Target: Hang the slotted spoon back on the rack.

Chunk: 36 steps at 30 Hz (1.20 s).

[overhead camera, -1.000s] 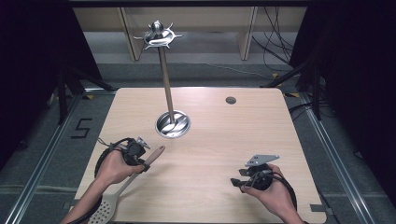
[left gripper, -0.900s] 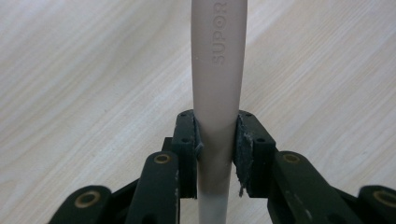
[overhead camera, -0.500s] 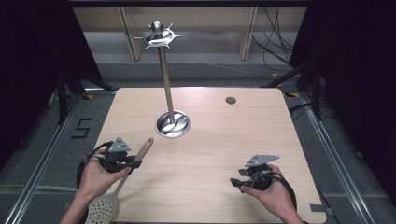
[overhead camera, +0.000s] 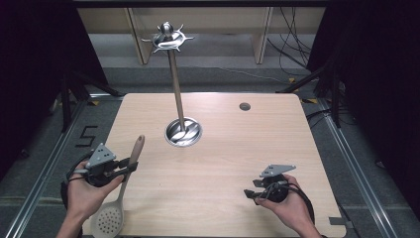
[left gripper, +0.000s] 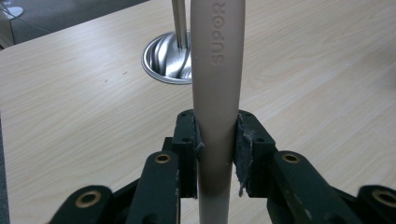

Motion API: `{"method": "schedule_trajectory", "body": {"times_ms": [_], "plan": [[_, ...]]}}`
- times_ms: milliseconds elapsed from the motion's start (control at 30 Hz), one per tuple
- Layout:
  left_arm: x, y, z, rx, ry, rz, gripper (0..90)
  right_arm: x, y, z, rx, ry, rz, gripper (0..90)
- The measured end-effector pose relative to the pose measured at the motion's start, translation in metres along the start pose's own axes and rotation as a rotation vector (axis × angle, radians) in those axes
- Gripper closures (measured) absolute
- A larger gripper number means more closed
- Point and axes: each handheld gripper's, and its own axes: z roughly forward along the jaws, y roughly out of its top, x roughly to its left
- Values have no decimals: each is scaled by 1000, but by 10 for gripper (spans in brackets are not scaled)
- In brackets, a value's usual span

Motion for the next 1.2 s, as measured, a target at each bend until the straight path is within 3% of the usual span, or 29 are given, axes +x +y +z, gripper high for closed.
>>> {"method": "schedule_trajectory", "body": {"times_ms": [33,67,167,400,467,667,733,1200], "plan": [[1,0,-2,-15,7,8,712,0,0,1,-10,-5,-2,478],[0,1,-3,-41,2,-24,712,-1,0,0,-2,-4,-4,478],[2,3,-8,-70,15,-33,713,-1,0,0,0,-7,-19,478],[7,9,-16,-194,39,-67,713,-1,0,2,-21,-3,-29,479],[8,12,-18,-222,41,-80,713,0,0,1,-13,5,7,478],[11,21,-22,-325,42,-96,713,-2,0,0,-3,-5,-24,478],[12,25,-22,-348,36,-101,713,0,0,1,-11,0,5,478],[5,45,-16,-428,10,-105,713,-1,0,-1,5,-4,-4,478]]}}
